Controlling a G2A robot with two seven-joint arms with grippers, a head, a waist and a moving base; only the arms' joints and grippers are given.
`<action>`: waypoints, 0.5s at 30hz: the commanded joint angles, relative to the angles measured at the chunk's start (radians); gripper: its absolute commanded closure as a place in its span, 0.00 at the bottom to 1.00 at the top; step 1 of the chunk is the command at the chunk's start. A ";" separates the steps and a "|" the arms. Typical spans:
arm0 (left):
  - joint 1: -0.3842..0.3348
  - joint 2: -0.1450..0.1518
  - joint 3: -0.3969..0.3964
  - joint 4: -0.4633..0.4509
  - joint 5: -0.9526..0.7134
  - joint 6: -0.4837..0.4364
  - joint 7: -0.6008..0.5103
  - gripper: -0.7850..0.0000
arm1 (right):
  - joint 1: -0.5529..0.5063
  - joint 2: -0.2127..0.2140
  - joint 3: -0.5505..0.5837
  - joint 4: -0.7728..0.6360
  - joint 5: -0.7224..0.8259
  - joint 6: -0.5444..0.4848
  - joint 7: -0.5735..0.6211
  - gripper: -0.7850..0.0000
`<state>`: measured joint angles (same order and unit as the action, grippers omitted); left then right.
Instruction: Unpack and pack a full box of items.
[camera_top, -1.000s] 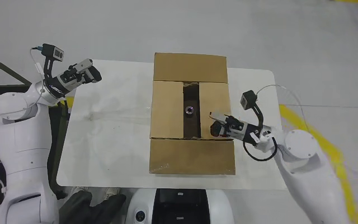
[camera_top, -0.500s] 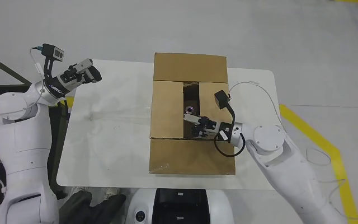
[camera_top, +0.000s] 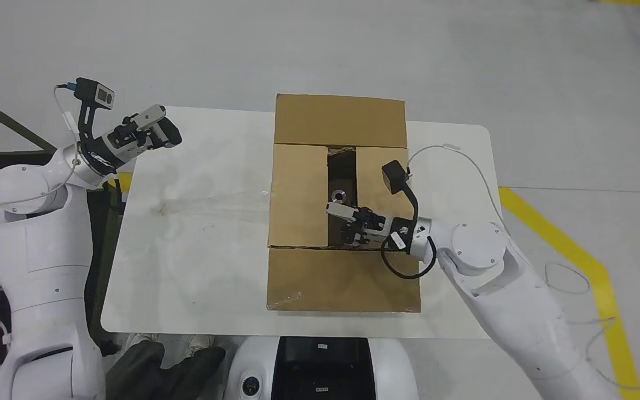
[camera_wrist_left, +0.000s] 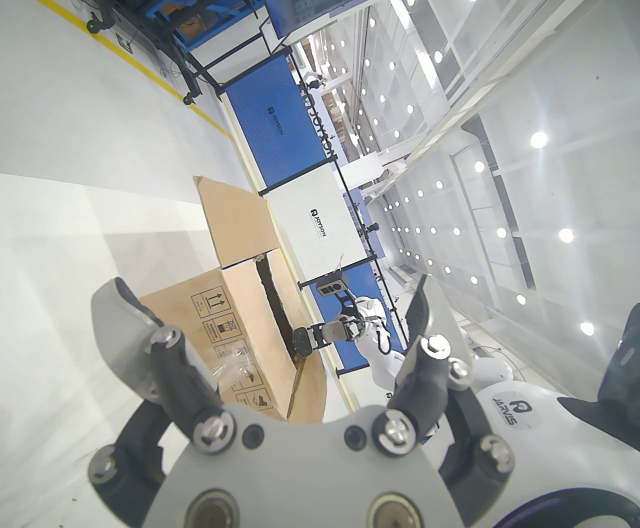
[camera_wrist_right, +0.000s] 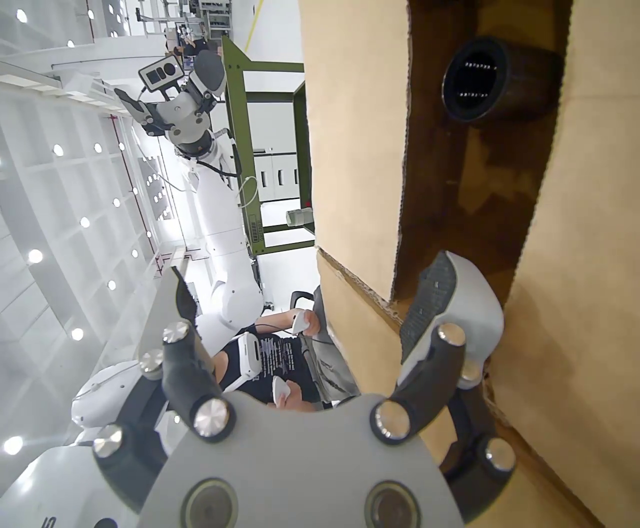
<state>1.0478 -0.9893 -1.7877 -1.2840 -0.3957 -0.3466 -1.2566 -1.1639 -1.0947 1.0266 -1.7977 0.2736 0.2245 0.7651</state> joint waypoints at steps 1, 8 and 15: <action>0.000 0.000 0.000 0.000 0.000 0.000 0.000 0.00 | 0.000 0.000 0.000 0.000 0.000 0.000 0.000 0.00; 0.000 0.000 0.000 0.000 0.000 0.000 0.000 0.00 | 0.038 -0.009 -0.046 0.043 -0.043 -0.023 0.011 0.00; 0.000 0.000 0.000 0.000 0.000 0.000 0.000 0.00 | 0.104 -0.032 -0.106 0.126 -0.038 -0.043 0.009 0.00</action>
<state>1.0478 -0.9893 -1.7877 -1.2840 -0.3957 -0.3466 -1.2566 -1.0699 -1.1231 0.9285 -1.6867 0.2304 0.1841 0.7703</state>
